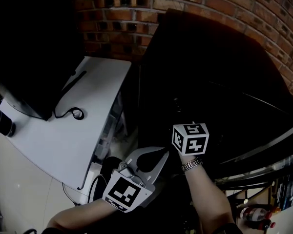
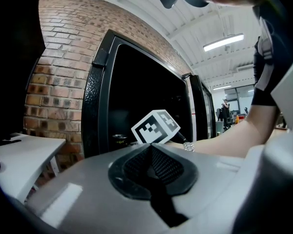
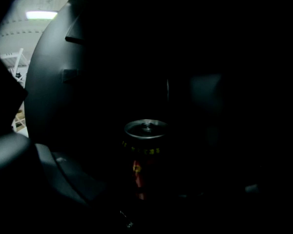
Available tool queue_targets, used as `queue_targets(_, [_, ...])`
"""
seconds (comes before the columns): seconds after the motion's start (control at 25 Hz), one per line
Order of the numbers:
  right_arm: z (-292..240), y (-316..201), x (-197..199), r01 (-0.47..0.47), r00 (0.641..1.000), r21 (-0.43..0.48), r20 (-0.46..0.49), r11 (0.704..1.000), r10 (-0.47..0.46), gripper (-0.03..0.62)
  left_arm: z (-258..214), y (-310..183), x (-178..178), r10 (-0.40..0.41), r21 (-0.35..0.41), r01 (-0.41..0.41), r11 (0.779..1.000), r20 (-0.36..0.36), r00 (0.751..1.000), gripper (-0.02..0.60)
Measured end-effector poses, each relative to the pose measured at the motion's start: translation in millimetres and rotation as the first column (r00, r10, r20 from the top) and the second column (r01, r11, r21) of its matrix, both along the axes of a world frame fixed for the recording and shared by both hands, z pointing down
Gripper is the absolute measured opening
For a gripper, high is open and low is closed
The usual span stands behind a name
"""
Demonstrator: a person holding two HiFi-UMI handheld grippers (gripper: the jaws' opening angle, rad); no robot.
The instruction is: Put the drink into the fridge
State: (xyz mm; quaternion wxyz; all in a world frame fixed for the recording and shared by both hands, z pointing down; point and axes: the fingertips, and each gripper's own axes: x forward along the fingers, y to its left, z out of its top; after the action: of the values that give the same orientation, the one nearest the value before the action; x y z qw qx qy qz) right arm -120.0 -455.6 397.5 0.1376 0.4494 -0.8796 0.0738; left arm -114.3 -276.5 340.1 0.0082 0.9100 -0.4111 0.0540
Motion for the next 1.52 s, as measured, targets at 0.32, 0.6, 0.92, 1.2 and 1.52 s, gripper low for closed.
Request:
queue_targets(0.32, [12, -4, -2, 0.004, 1.0, -0.02, -0.01, 1.0, -0.004, 0.325, 4, -4, -3, -0.001, 0.004, 0.001, 1.0, 0.003, 1.0, 0.005])
queue_targets(0.6, [14, -4, -6, 0.013, 0.999, -0.012, -0.031, 1.0, -0.013, 0.329, 3, -4, -5, -0.016, -0.007, 0.016, 1.0, -0.008, 1.0, 0.005])
queue_targets(0.92, [0, 14, 7, -0.001, 1.0, -0.012, -0.002, 1.0, 0.001, 0.343, -4, 1, -3, -0.012, 0.014, 0.013, 1.0, -0.02, 1.0, 0.005])
queue_targets(1.2, [-29, 77, 53, -0.06, 0.997, 0.037, 0.04, 0.998, 0.058, 0.342, -17, 20, 21, 0.023, 0.022, -0.021, 1.0, -0.059, 0.998, 0.005])
queue_targets(1.52, [-51, 166, 113, -0.14, 0.988, 0.077, 0.078, 0.987, 0.134, 0.326, -20, 62, 65, 0.108, 0.037, -0.106, 0.994, -0.044, 0.993, 0.005])
